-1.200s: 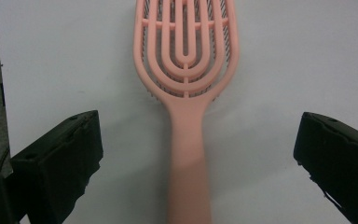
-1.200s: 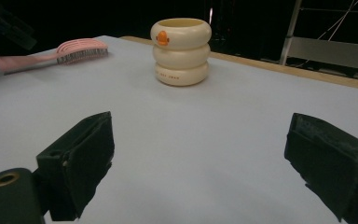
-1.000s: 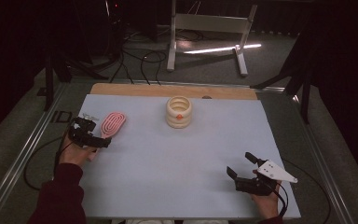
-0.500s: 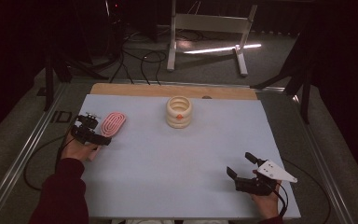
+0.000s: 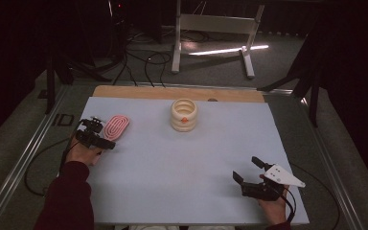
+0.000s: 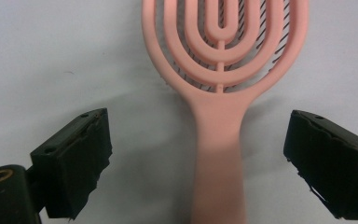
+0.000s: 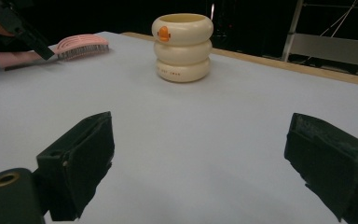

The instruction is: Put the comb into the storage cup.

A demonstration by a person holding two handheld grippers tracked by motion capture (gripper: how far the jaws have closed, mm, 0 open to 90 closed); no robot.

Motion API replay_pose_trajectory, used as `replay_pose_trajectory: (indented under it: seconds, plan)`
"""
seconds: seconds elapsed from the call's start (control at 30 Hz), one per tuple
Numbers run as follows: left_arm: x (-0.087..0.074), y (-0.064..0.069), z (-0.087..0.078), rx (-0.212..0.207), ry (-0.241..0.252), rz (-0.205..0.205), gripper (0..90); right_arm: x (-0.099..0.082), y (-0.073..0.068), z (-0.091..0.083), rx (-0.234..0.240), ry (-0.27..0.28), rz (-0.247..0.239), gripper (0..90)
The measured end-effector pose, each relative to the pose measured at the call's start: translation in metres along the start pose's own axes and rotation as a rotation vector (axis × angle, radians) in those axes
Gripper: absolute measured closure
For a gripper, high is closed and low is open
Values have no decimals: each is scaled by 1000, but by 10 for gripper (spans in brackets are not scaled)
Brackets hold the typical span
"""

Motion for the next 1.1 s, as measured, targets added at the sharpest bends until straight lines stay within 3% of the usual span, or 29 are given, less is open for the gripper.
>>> replay_pose_trajectory:
  seconds: [0.27,0.37,0.4,0.53,0.73,1.1]
  plan:
    - [-1,-3,5,4,-32,-20,188,-1,1,0,-3,-8,-1,82]
    - [-1,-2,5,1,-39,-16,264,-1,1,0,-4,-10,-1,83]
    - [-1,-1,5,-5,-43,-11,327,-1,1,0,-4,-10,-1,83]
    - [-2,3,5,-12,-68,19,403,-2,1,0,-6,-11,-1,83]
    - [1,6,6,-34,-84,-14,539,-2,1,0,-7,-14,-4,83]
    - [3,7,6,-39,-117,-21,650,-2,2,1,-10,-16,-7,83]
Point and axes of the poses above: each handheld gripper's, and its own axes: z roughly forward along the jaws, x roughly out of its top, y roughly to its right, the point moved 10 cm from there along z, roughly forward along the jaws, and after that the axes turned 3 degrees about -z, right-handed, at the moved point
